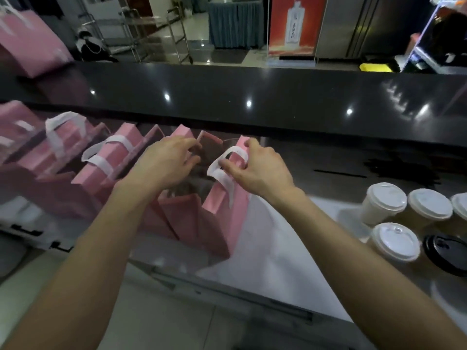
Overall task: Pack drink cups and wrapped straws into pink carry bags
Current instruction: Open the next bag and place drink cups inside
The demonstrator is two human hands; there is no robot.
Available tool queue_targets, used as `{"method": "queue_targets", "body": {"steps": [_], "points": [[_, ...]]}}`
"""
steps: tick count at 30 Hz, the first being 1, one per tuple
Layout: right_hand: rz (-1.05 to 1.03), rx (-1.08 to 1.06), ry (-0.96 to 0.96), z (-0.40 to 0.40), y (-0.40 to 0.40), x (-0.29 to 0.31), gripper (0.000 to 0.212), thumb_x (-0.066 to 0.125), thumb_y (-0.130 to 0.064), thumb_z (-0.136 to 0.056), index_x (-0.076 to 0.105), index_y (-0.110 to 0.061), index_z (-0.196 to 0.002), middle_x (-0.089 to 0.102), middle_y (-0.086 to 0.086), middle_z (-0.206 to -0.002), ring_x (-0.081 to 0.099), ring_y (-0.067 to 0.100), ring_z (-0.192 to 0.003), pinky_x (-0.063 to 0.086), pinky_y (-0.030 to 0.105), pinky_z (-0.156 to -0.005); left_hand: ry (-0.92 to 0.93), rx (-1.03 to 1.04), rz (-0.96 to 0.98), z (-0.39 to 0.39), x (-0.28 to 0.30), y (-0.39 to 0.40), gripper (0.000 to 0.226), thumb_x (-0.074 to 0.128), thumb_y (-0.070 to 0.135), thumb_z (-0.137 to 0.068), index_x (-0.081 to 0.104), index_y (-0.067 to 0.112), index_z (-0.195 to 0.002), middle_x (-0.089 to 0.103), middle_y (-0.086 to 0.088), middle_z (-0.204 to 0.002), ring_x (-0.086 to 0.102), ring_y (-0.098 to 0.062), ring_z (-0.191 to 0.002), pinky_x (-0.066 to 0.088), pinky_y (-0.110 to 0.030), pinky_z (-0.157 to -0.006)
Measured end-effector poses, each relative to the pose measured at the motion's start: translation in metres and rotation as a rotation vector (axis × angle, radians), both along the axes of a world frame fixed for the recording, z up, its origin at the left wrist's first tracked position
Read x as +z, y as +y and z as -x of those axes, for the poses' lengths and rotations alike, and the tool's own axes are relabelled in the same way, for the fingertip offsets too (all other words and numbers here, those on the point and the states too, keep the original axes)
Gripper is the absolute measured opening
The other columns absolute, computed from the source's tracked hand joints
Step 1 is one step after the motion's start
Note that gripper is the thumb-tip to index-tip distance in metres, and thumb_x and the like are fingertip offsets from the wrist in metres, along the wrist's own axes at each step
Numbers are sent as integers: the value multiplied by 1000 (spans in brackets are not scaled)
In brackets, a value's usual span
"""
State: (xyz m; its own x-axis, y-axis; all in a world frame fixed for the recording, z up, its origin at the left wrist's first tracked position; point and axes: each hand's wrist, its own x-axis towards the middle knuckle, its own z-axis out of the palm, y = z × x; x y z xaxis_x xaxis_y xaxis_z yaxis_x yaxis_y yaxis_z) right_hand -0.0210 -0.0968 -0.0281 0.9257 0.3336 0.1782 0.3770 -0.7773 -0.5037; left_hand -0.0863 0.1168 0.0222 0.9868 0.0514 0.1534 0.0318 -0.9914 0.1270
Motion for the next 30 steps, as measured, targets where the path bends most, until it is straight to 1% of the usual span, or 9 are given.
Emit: {"method": "queue_targets", "body": {"steps": [4,7,9,12,15,18,20,24,30], "points": [[220,-69,82,11,41,18,131,62,-96,-72,26,-7,-161,67,9,-121,70,33,-101,50,38,-70,31,-56,22,-9,-5,32,31,58,33,-110,70,24,-138,70,0,-139,63,-23,-129,52,-48,-108],[303,-42,175,18,57,18,134,85,-54,-81,-5,-10,-170,63,5,-104,63,28,-84,48,37,-66,44,-131,36,-23,-5,49,32,56,30,-111,70,24,-139,71,2,-139,64,-21,-130,52,-44,-108],[288,-88,188,16,59,17,119,77,-23,-88,-9,-12,-170,56,5,-90,59,27,-78,44,38,-62,46,-191,47,-33,-7,58,32,57,28,-110,71,23,-139,72,2,-136,65,-21,-127,51,-42,-106],[260,-186,173,7,42,24,93,74,-12,-92,15,-8,-164,55,7,-94,57,29,-83,39,36,-58,40,-266,38,-49,-10,62,32,59,29,-109,71,25,-139,70,3,-129,66,-22,-122,52,-41,-103],[273,-232,169,0,8,32,51,78,-16,-88,47,-12,-128,60,9,-108,56,28,-86,41,37,-57,44,-358,77,-63,-12,53,33,65,31,-106,71,27,-137,63,4,-133,61,-22,-128,49,-47,-112],[235,-220,217,-7,-28,40,48,84,-22,-80,61,-25,-122,65,0,-110,65,24,-93,60,43,-78,43,-425,124,-74,-16,37,31,69,36,-103,74,32,-133,54,5,-151,57,-20,-135,48,-40,-110],[213,-192,218,-16,-52,44,47,80,-16,-81,68,-29,-124,71,-2,-112,69,22,-98,62,44,-87,63,-461,165,-80,-21,23,30,71,40,-103,75,33,-132,48,5,-157,55,-18,-137,46,-33,-107],[237,-180,199,-42,-101,47,39,68,-9,-87,76,-32,-116,74,-7,-103,70,20,-97,59,40,-86,91,-536,198,-90,-26,-10,31,74,42,-101,75,32,-130,48,4,-157,54,-18,-139,48,-37,-111],[305,-106,214,-84,-156,52,48,59,2,-90,78,-33,-116,73,-5,-106,69,20,-96,60,40,-81,114,-579,225,-108,-37,-69,30,76,42,-99,75,33,-128,50,4,-156,56,-18,-137,50,-42,-113]]}}
